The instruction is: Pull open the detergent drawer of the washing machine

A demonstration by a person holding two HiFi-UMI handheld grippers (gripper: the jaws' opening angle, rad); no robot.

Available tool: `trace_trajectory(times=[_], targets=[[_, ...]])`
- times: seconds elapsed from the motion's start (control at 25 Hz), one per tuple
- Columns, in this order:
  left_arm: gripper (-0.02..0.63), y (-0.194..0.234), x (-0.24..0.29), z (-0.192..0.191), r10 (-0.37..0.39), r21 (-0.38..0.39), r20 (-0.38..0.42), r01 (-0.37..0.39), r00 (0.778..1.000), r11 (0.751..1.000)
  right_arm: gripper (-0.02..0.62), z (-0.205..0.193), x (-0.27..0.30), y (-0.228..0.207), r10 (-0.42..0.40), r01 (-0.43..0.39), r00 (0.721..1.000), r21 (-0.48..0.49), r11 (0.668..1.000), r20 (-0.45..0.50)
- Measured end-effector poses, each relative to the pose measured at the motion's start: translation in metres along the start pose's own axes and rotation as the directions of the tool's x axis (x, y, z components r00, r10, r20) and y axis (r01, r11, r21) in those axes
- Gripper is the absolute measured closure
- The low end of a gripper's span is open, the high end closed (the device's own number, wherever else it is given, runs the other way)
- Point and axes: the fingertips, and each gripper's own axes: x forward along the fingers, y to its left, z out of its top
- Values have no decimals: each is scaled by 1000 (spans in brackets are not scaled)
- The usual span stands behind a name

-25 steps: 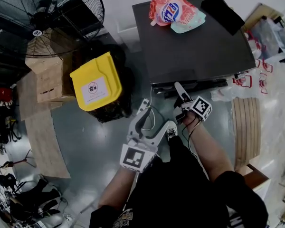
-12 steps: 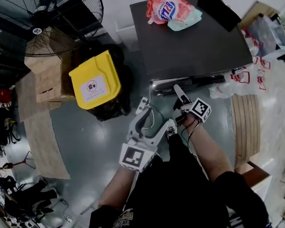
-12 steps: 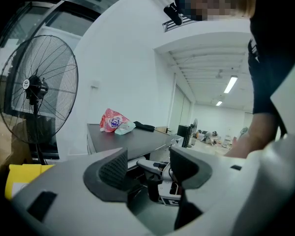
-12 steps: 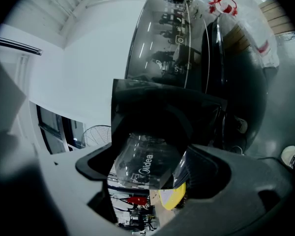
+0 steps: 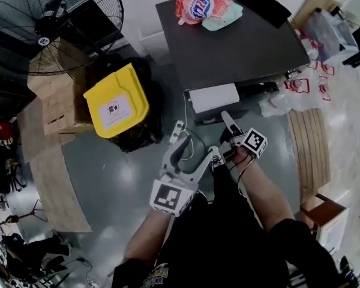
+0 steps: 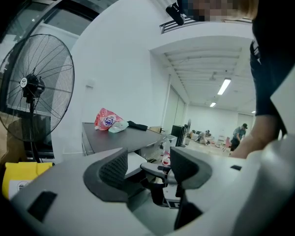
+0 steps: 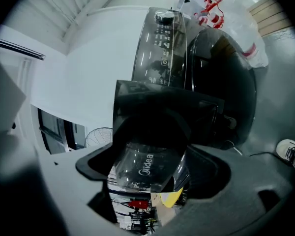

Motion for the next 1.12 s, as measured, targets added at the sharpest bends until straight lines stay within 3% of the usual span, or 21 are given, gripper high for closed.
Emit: trace_trajectory(times=[0.28, 0.48, 0.72, 0.88, 1.0, 1.12], targets=[[349, -23, -17, -8, -48, 7, -5, 48, 999, 999, 172, -18, -35, -10, -20, 19, 999, 15, 1000, 26], [349, -38, -26, -12, -70, 17, -4, 70, 998, 997, 170, -21, -42, -11, -35, 35, 999, -12, 999, -16], [348, -47, -45, -18, -87, 33, -4, 88, 996, 996, 160, -20, -48, -12, -15, 15, 999, -9, 1000, 44], [348, -51, -61, -16, -89, 48, 13, 89, 996, 995, 175, -29, -64, 7, 6, -2, 1000, -129, 992, 31], [349, -51, -75, -14, -88, 55, 31, 86, 996, 995, 310, -39, -74, 39, 48, -48, 999, -347, 936, -10], [350, -49, -89, -12, -92, 53, 46, 90, 995, 995, 532, -49, -87, 79, 59, -74, 997, -598, 798, -45]])
